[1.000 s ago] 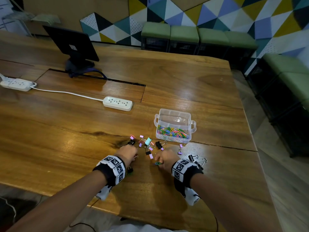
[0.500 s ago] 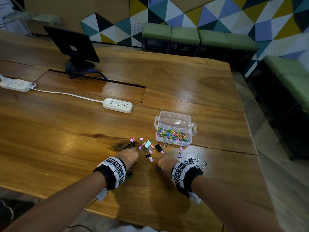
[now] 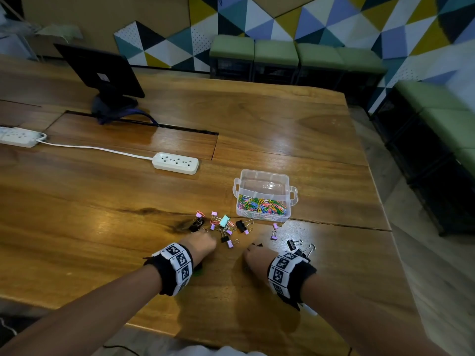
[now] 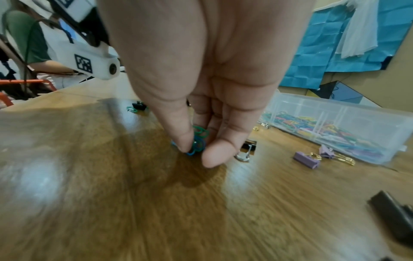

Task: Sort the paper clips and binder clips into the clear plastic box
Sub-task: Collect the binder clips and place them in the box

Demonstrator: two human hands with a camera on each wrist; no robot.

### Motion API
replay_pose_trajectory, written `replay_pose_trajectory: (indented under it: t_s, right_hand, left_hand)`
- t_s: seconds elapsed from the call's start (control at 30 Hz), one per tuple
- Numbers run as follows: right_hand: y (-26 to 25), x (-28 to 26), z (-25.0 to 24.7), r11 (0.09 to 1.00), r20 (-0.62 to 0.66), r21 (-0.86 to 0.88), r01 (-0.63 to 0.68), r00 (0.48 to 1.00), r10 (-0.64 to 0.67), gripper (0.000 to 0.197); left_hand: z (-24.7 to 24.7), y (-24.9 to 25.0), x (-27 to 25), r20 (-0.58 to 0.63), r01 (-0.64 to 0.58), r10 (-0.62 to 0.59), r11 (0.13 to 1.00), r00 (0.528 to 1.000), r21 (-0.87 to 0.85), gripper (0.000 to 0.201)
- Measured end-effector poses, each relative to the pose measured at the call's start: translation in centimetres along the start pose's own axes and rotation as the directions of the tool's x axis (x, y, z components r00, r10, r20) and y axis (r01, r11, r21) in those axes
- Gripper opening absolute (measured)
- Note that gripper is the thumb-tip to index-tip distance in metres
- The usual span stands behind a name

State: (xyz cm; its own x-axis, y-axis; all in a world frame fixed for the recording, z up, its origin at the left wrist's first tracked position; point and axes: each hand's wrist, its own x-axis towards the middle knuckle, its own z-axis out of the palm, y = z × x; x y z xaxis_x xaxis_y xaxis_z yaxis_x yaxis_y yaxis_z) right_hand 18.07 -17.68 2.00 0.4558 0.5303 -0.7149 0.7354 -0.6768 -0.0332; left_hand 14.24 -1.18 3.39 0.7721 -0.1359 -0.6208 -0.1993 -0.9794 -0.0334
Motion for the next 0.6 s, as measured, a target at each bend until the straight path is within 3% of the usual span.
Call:
replay_pose_trajectory:
  t_s: [0.17, 0.27, 0.37, 0.47, 0.6]
  right_hand:
    - [0.7, -0.3, 0.9, 1.0, -0.034, 0.026, 0.003, 0.999, -0.003, 0.04]
    - [1.9, -0.2, 0.9, 0.991, -0.027, 0.128, -0.038, 0.999, 0.042, 0.033]
    - [3.5, -0.2, 0.1, 0.97, -0.127, 0.234, -0.073, 0.986, 0.105, 0.026]
    - [5.7, -0.5, -2.2, 0.931, -0.271, 0.355, -0.078, 0.945, 0.182, 0.02]
    - [8.6, -0.3, -5.3, 0.878, -0.428, 0.473, -0.075, 0.851, 0.303, 0.018]
  left_hand:
    - [-1.7, -0.3, 1.3, -0.147, 0.003, -0.046, 0.96, 0.988, -0.28, 0.024]
    - [-3.4, -0.2, 2.5, -0.306, -0.07, -0.087, 0.881, 0.948, -0.467, 0.016]
    - [-5.2, 0.3, 3.9, -0.39, -0.117, -0.158, 0.797, 0.907, -0.593, 0.01]
    - [-6.8, 0.5, 5.7, -0.427, -0.134, -0.249, 0.713, 0.869, -0.689, 0.007]
    - [-8.2, 0.8, 7.6, -0.365, -0.084, -0.295, 0.666, 0.883, -0.741, 0.013]
